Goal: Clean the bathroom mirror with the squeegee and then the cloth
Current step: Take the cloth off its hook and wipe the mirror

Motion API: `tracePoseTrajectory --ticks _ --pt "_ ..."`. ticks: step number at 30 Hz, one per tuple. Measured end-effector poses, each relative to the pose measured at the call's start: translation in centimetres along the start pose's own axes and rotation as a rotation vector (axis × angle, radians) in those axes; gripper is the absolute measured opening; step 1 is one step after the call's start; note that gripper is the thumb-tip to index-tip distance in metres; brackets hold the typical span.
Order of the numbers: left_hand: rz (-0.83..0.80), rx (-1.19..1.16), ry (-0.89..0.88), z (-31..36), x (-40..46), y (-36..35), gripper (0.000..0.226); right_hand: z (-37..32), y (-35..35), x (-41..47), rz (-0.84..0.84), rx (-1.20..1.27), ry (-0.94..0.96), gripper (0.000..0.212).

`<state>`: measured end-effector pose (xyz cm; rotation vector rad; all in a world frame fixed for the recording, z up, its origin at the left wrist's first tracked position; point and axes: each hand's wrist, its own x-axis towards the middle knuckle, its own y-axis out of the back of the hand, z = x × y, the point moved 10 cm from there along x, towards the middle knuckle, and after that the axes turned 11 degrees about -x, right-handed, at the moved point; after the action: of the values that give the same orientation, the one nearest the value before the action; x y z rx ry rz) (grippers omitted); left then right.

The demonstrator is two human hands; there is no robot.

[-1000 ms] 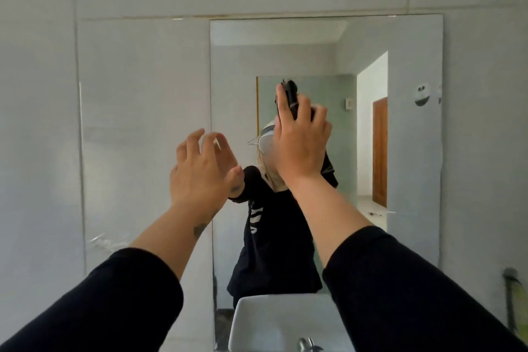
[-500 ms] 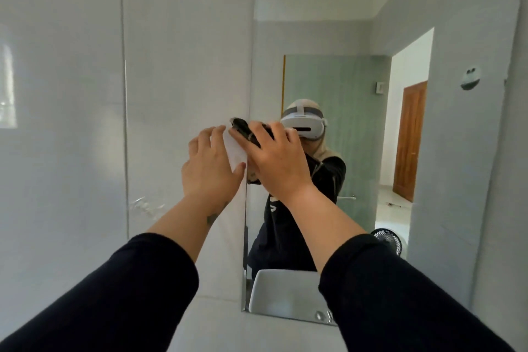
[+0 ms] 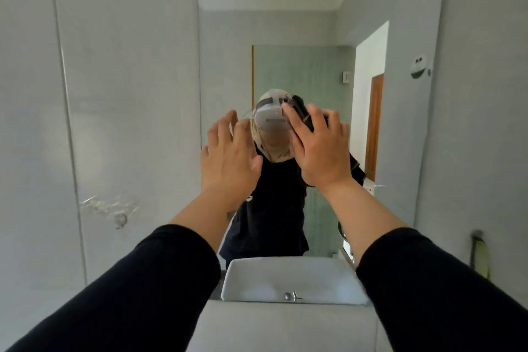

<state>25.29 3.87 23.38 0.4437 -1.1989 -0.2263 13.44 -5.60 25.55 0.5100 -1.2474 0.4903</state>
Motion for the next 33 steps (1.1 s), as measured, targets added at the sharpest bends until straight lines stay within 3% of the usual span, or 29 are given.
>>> tracePoseTrajectory --ticks 4,9,15,22,27,33 --pt "-0.031 0.004 -0.04 2.2 0.1 -2.4 0.061 3.7 -0.1 -1.0 -0.005 -0.036 -0.075 0.047" --pt "-0.024 0.001 -0.007 2.4 -0.2 -3.9 0.064 10.1 0.1 -3.4 0.024 -0.033 -0.335 0.045" --pt "-0.028 -0.023 -0.004 2.0 -0.5 -4.2 0.071 15.3 0.1 -7.0 0.077 -0.049 -0.52 0.043" --pt "-0.053 -0.019 0.001 2.0 -0.8 -4.4 0.077 16.5 -0.5 -12.1 0.02 -0.035 -0.825 0.044" --pt "-0.068 -0.027 -0.031 2.1 -1.1 -4.3 0.076 11.5 -0.6 -12.6 0.008 -0.031 -0.706 0.045" --pt "-0.061 -0.015 -0.101 1.9 -1.2 -1.5 0.053 4.0 -0.7 -8.9 -0.021 0.013 -0.495 0.048"
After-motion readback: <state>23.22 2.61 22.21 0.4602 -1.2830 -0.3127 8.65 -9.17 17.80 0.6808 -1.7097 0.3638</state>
